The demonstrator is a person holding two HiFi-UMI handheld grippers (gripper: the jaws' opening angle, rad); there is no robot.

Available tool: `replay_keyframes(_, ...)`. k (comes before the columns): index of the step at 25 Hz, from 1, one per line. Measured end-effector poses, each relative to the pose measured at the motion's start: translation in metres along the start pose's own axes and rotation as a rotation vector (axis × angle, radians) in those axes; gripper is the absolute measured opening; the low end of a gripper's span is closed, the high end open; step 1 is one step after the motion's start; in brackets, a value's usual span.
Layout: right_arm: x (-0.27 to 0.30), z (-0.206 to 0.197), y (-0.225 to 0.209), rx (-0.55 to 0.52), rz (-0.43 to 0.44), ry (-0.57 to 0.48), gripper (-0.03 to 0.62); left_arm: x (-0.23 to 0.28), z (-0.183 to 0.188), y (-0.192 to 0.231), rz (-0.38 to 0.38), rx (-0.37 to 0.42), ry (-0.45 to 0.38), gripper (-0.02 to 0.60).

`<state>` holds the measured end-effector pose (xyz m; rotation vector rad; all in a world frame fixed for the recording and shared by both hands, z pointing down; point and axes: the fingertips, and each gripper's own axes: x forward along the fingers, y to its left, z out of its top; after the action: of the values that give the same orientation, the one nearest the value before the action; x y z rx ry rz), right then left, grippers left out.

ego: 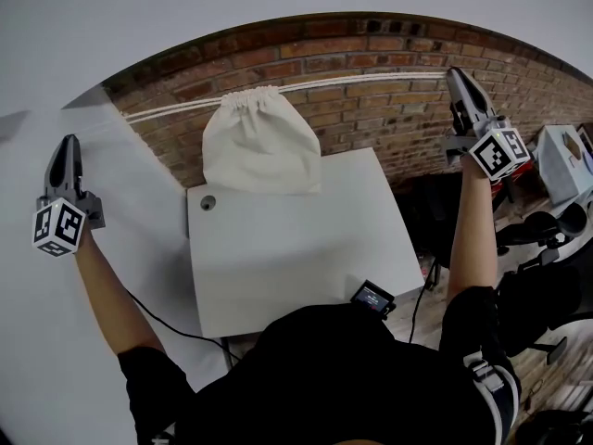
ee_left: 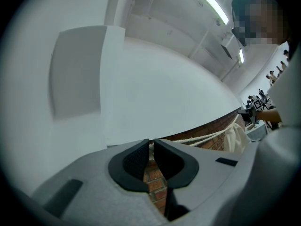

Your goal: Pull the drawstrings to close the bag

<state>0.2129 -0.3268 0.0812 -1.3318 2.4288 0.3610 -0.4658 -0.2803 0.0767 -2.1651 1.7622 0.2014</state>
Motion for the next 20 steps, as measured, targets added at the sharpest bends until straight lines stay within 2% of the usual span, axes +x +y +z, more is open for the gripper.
replay_keyframes(20, 0.01, 0.002, 0.002, -0.042, 0.039, 0.007, 0.028, -0.002, -0.003, 0.004, -0.004, 0.003, -0.007, 0.043)
